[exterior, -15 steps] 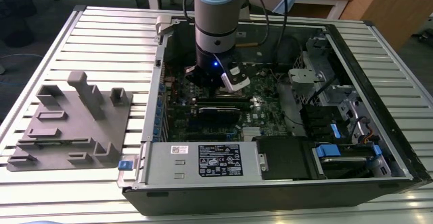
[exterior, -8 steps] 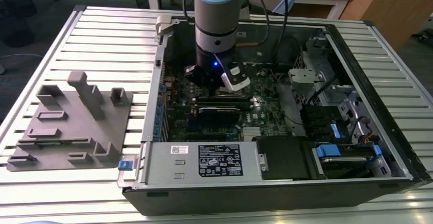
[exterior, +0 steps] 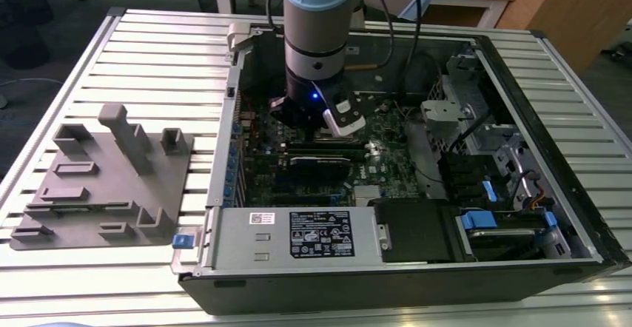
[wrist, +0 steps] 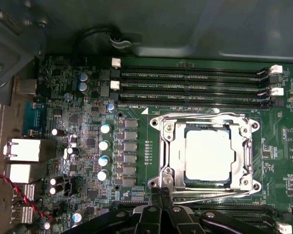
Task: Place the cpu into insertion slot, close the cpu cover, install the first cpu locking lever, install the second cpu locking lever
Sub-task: 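Install the second cpu locking lever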
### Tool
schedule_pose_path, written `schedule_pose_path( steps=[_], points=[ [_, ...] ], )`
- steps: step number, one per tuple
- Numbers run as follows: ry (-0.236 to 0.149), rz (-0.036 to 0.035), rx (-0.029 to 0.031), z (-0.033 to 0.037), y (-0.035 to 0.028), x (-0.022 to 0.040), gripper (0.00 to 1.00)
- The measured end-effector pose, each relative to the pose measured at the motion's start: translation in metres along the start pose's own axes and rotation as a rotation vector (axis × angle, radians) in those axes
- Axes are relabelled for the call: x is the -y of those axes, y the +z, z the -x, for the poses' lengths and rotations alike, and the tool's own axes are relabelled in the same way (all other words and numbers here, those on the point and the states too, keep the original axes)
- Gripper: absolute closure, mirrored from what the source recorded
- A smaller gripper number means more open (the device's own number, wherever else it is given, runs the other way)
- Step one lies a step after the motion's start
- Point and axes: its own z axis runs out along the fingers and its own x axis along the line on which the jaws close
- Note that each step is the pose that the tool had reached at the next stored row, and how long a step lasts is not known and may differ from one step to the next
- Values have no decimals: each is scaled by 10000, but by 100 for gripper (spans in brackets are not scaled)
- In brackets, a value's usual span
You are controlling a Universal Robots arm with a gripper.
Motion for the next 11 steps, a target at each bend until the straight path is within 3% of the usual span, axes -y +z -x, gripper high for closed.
schedule_pose_path(
  steps=[4, 5, 11],
  points=[
    [9, 298, 4, 0, 4, 10, 89],
    [10, 340, 5, 0, 4, 15, 89],
    [14, 380, 6, -1, 4, 56, 89]
  ],
)
